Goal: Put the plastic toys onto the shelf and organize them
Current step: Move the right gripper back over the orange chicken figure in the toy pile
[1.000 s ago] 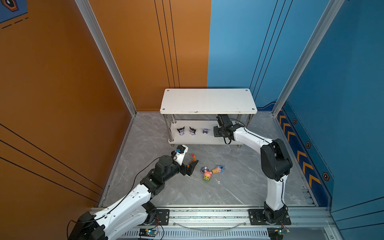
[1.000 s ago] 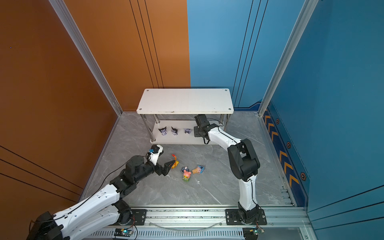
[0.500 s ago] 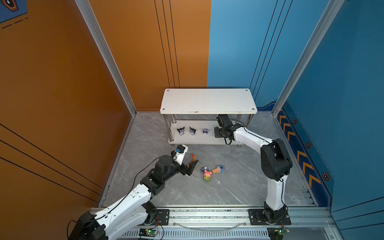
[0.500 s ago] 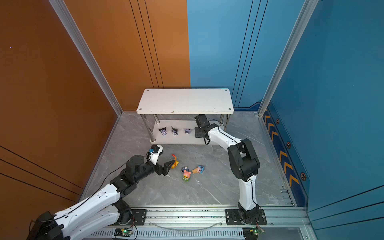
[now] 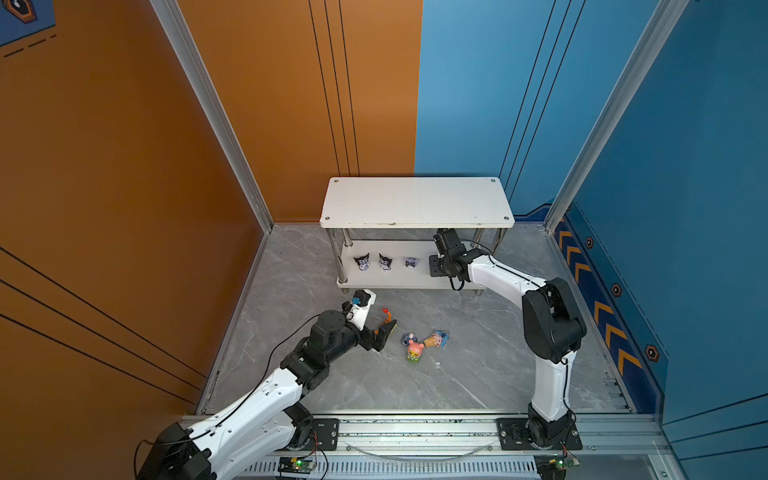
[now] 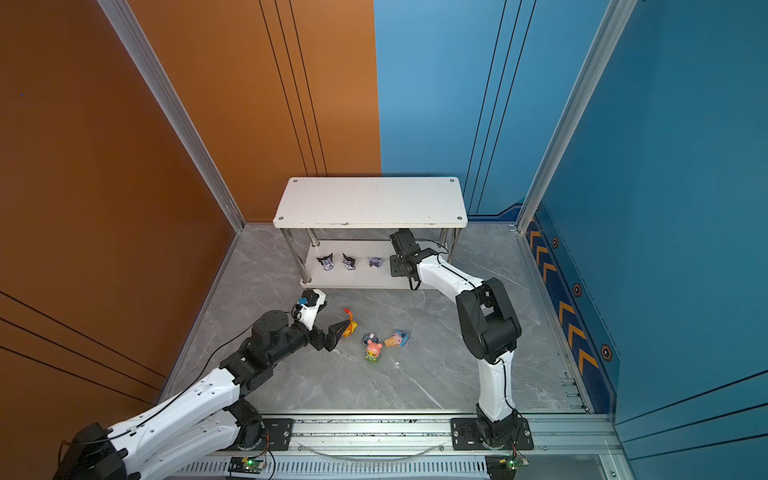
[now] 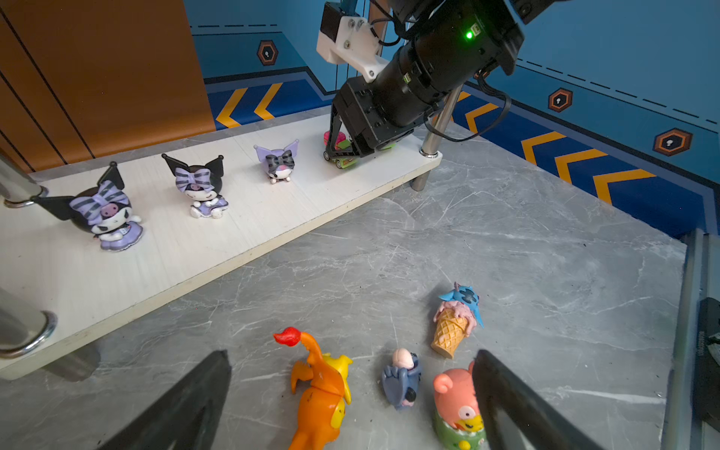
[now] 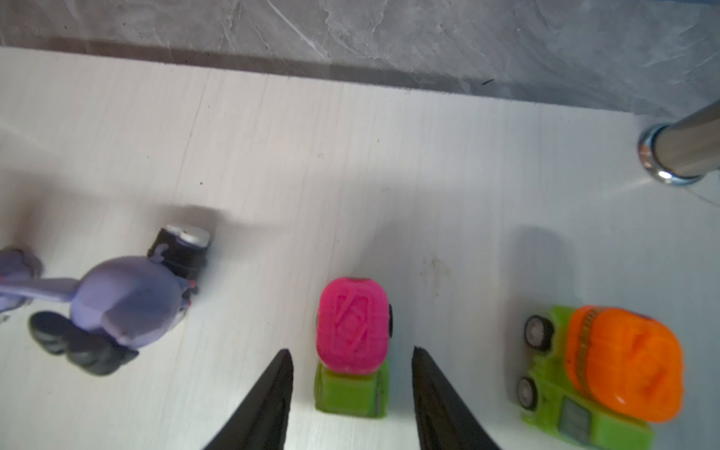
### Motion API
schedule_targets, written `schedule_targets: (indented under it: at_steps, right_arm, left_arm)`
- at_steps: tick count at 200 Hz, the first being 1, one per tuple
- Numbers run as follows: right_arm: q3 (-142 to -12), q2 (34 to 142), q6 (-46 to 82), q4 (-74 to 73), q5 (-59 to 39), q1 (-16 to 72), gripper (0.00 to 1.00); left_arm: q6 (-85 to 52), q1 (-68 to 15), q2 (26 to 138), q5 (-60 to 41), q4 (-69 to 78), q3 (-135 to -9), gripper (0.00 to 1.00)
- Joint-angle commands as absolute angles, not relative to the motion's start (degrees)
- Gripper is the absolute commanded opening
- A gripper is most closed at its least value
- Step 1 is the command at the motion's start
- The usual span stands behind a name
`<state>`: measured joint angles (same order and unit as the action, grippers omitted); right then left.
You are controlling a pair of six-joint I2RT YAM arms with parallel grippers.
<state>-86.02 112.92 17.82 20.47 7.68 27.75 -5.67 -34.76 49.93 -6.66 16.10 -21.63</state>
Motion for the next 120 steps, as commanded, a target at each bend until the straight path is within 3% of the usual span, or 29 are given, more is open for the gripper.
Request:
schedule_targets:
  at_steps: [1, 120]
  right_arm:
    - [-83.89, 107.72, 18.04, 20.74, 8.45, 28.44, 0.53]
    - [-64.15, 87.16, 17.52, 17.85, 14.21, 42.70, 0.56]
  left_arm:
    - [-5.91, -34.20, 49.36, -7.07, 16.73, -20.93, 0.98]
    - [-8.46, -34.05, 46.00, 0.76, 14.20, -20.22, 0.98]
